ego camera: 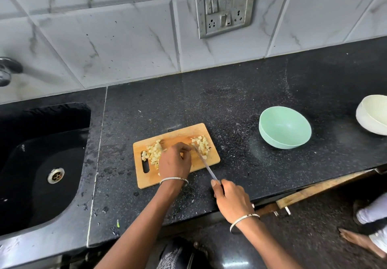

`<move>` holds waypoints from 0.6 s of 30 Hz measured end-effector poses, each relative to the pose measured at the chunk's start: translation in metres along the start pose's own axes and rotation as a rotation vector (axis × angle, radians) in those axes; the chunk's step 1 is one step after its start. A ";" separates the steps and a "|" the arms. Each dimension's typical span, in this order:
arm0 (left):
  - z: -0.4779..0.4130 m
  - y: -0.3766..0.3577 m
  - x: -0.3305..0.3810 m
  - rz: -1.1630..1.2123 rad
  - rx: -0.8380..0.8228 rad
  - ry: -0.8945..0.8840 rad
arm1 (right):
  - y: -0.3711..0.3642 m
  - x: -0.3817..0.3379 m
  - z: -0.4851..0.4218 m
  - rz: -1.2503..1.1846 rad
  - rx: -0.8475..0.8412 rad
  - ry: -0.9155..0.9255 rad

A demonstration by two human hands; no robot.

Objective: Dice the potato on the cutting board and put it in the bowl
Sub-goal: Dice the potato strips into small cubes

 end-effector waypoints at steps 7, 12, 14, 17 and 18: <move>-0.025 0.019 -0.013 -0.196 -0.041 -0.026 | 0.001 -0.005 -0.007 0.044 0.064 -0.016; -0.027 0.009 -0.013 -0.256 -0.200 -0.072 | 0.013 -0.014 -0.008 0.017 0.097 0.037; -0.028 0.006 -0.012 -0.267 -0.192 -0.082 | 0.014 -0.018 -0.007 0.011 0.095 0.057; -0.027 0.006 -0.012 -0.251 -0.156 -0.115 | 0.013 -0.028 -0.007 0.010 0.074 0.090; -0.026 0.007 -0.012 -0.241 -0.145 -0.119 | 0.013 -0.030 -0.008 0.014 0.067 0.095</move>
Point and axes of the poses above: each hand's wrist, its own z-axis away from the middle knuckle, its own y-axis out of the back of the hand, x = y × z, the point moved 3 cm from there along -z, towards the middle knuckle, and after that the axes turned 13 degrees about z, right-handed, at the moved point
